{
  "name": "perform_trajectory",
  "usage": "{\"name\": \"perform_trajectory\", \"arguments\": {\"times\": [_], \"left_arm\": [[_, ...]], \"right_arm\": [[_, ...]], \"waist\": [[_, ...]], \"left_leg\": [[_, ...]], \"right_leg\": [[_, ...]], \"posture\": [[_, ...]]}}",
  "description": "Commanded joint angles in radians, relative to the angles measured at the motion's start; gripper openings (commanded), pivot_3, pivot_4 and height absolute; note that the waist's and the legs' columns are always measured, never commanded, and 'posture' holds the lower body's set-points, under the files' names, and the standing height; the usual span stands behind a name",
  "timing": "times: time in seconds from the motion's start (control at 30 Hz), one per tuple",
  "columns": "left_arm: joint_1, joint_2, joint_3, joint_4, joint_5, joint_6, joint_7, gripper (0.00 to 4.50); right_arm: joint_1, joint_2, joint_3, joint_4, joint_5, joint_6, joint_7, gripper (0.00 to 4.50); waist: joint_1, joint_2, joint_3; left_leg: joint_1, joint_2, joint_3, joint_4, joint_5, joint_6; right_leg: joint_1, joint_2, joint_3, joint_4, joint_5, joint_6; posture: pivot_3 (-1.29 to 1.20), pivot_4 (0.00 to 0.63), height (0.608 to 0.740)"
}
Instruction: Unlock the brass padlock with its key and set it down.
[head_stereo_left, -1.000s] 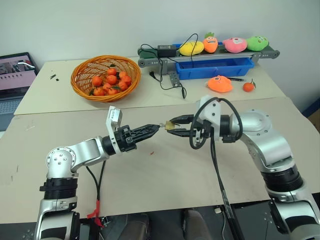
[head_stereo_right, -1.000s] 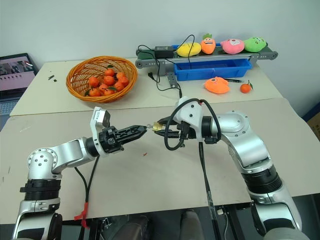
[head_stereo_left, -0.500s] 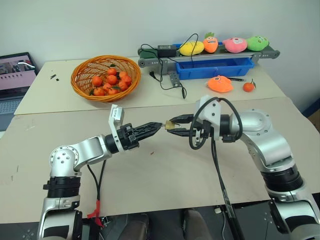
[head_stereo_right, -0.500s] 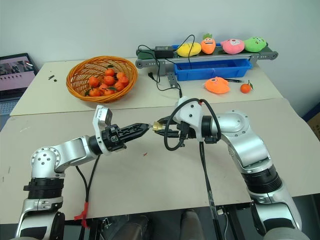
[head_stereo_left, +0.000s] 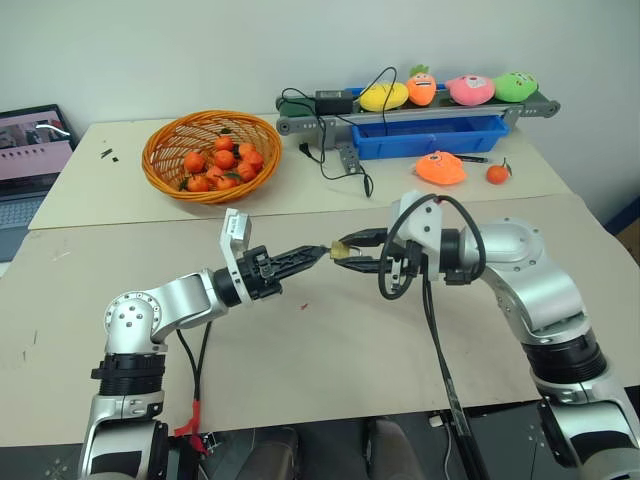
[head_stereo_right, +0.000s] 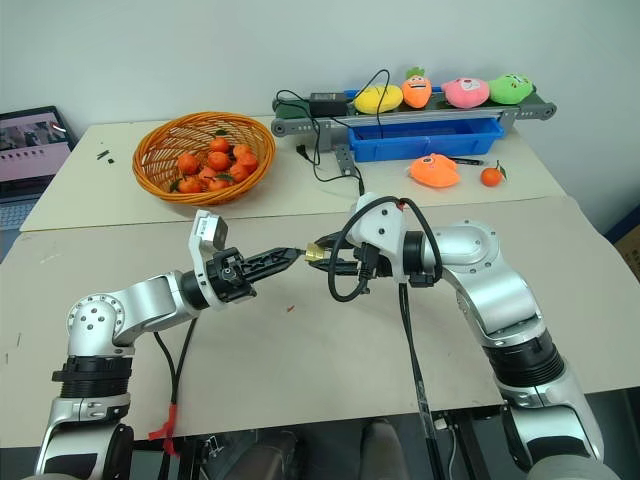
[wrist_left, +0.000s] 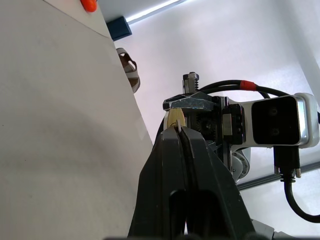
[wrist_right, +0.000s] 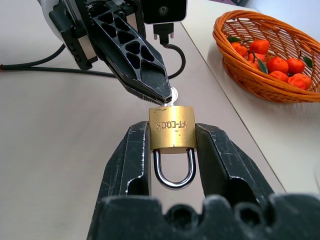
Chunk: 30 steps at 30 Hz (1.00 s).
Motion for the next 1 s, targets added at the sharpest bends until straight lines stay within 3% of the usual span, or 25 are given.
{"name": "perform_trajectory", "arguments": {"times": [0.03,0.3,0.73,1.0], "left_arm": [[0.001,-0.003,-0.008,-0.049,-0.039,-0.01,-0.002,0.04],[-0.009,-0.003,-0.031,-0.054,-0.056,-0.03,0.063,0.04],[-0.046,0.123,-0.047,-0.197,0.297,-0.037,-0.357,0.04],[-0.044,0.114,-0.05,-0.19,0.429,-0.078,-0.511,0.04]], "right_arm": [[-0.013,-0.007,-0.015,-0.037,0.004,-0.027,-0.002,0.9],[-0.009,-0.011,-0.013,-0.042,0.001,-0.032,-0.003,0.9],[-0.015,-0.008,-0.012,-0.037,0.004,-0.035,0.0,0.9],[-0.019,-0.011,-0.012,-0.044,0.008,-0.027,-0.004,0.9]], "waist": [[0.0,0.0,0.0],[0.0,0.0,0.0],[0.001,0.0,0.0],[0.0,0.0,0.0]], "left_leg": [[0.0,0.0,0.0,0.0,0.0,0.0],[0.0,0.0,0.0,0.0,0.0,0.0],[0.0,0.0,0.0,0.0,0.0,0.0],[0.0,0.0,0.0,-0.001,0.0,0.0]], "right_leg": [[0.0,0.0,0.0,0.0,0.0,0.0],[0.0,0.0,0.0,0.0,0.0,0.0],[0.0,0.0,0.0,-0.001,0.0,0.0],[0.0,0.0,-0.001,-0.002,0.0,0.0]], "posture": [[0.0,0.15,0.74],[0.0,0.15,0.74],[0.0,0.15,0.74],[0.0,0.15,0.74]]}}
